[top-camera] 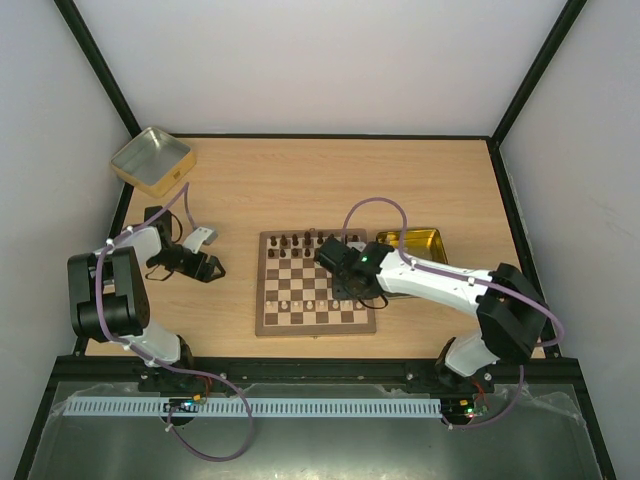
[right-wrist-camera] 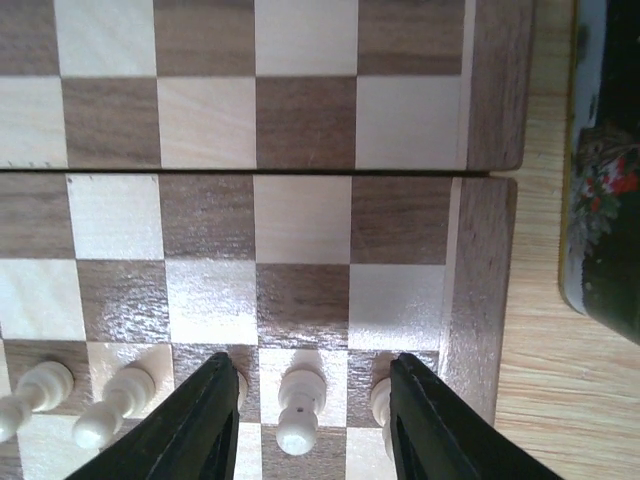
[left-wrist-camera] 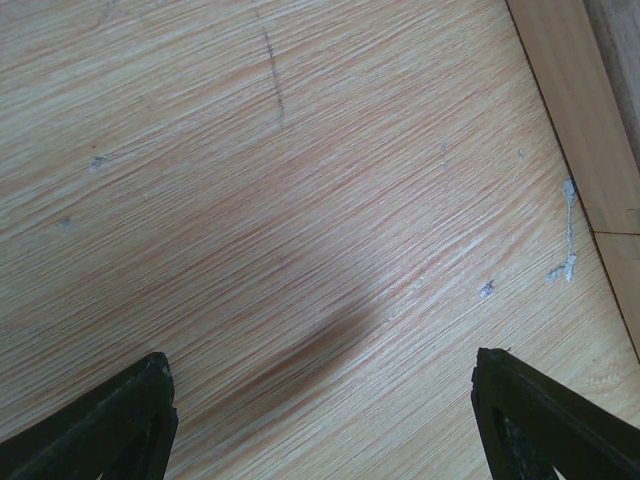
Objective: Set up the chess pieces on the board
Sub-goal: Place the chess piece on the chessboard, then pick up the chess piece from the storage box.
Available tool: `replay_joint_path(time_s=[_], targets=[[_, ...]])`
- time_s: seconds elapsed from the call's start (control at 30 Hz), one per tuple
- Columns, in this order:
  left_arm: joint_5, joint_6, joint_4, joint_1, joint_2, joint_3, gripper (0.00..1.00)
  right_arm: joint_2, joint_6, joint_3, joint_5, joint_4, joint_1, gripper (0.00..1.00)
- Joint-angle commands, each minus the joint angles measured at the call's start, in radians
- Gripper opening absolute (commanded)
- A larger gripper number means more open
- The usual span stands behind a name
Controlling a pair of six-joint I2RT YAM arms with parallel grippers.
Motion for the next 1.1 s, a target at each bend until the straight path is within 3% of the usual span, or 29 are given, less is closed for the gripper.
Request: replay_joint_path(time_s=[0.0, 0.3, 0.53, 0.77, 1.07], targets=[[-0.113, -0.012, -0.042, 0.001, 0.026, -0.053, 0.82, -0.041, 0.029, 0.044, 0.099, -0.058, -0.014, 0.4], [-0.117, -0.013, -0.037, 0.001, 0.02, -0.056, 0.82, -0.181, -0.056, -0.096, 0.098, -0.002, -0.365, 0.39], [-0.118, -0.014, -0.038, 0.001, 0.031, -0.053, 0.82, -0.154, -0.136, -0.144, 0.031, 0.094, -0.569, 0.39], [-0.116, -0.013, -0.039, 0.001, 0.035, -0.053, 0.82, -0.082, -0.163, -0.123, -0.019, 0.171, -0.668, 0.38], [-0.111, -0.01, -0.043, 0.001, 0.048, -0.05, 0.82, 0.01, -0.169, -0.058, -0.035, 0.211, -0.685, 0.37]])
